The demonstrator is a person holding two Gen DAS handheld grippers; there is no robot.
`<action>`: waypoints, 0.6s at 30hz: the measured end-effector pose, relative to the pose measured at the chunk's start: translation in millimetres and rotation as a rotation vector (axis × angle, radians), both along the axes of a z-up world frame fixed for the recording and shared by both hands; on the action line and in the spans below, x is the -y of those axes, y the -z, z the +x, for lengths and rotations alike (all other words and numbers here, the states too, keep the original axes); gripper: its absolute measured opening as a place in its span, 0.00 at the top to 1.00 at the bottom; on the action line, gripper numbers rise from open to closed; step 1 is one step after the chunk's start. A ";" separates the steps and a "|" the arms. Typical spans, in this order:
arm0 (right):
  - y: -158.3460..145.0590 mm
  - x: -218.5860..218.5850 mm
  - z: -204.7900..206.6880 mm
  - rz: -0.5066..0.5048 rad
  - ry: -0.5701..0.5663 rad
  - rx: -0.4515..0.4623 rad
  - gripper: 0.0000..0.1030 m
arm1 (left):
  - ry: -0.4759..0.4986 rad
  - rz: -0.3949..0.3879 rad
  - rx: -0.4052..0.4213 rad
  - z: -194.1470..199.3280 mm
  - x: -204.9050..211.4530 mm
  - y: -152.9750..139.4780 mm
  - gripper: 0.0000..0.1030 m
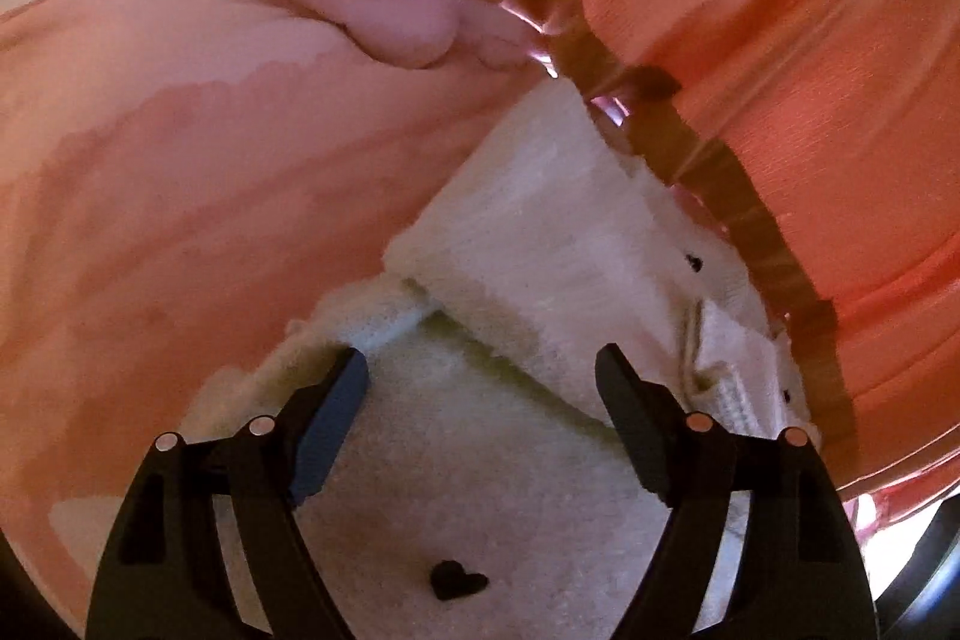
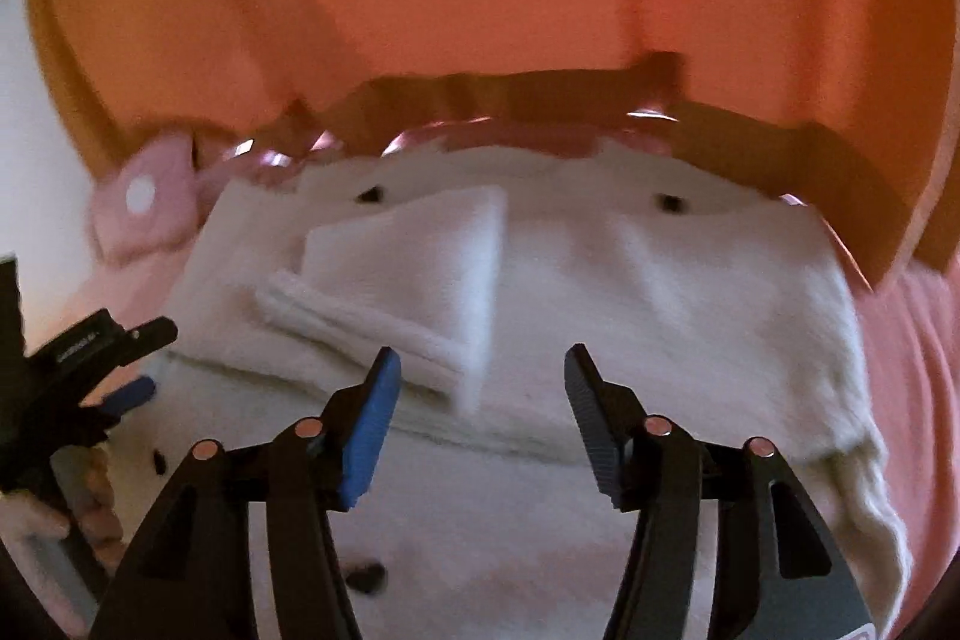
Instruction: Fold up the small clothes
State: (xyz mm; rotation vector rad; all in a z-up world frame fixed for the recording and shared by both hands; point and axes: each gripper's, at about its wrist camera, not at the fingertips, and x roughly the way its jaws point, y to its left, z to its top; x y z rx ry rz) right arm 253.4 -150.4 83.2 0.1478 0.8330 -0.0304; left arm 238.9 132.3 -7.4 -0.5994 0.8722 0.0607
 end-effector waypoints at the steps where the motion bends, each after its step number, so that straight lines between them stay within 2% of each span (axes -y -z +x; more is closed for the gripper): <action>1: 5.2 -10.5 11.0 -0.025 -0.014 -0.016 0.44 | 0.005 0.014 -0.003 0.4 0.3 0.3 0.26; 3: 13.3 -22.8 23.4 -0.059 -0.041 -0.044 0.45 | 0.017 0.037 -0.011 -1.1 -1.0 1.1 0.26; 4: 17.4 -27.7 30.0 -0.104 -0.045 -0.055 0.58 | 0.021 0.047 -0.014 -1.7 -0.5 1.4 0.26; 6: 14.6 -21.9 32.4 -0.116 -0.039 -0.055 0.85 | 0.031 0.069 -0.021 1.8 2.8 4.5 0.26; 7: 6.1 -6.0 27.3 -0.060 0.008 -0.033 0.87 | 0.034 0.071 -0.024 4.2 0.9 5.3 0.26; 11: -9.0 70.3 -14.1 0.199 0.193 -0.002 0.86 | 0.028 0.024 -0.031 7.9 -4.6 7.0 0.26; 12: -4.8 87.0 -26.0 0.236 0.237 -0.017 0.78 | 0.029 0.015 -0.032 8.7 -5.6 7.7 0.26; 14: 13.2 114.5 -46.5 0.266 0.304 -0.068 0.71 | 0.029 0.019 -0.035 8.9 -4.6 9.1 0.26; 16: 25.3 130.5 -60.8 0.302 0.341 -0.079 0.59 | 0.031 0.022 -0.033 8.9 -2.4 8.8 0.25; 18: 28.3 144.9 -65.4 0.402 0.377 -0.072 0.56 | 0.031 0.002 -0.031 8.6 -2.4 9.1 0.24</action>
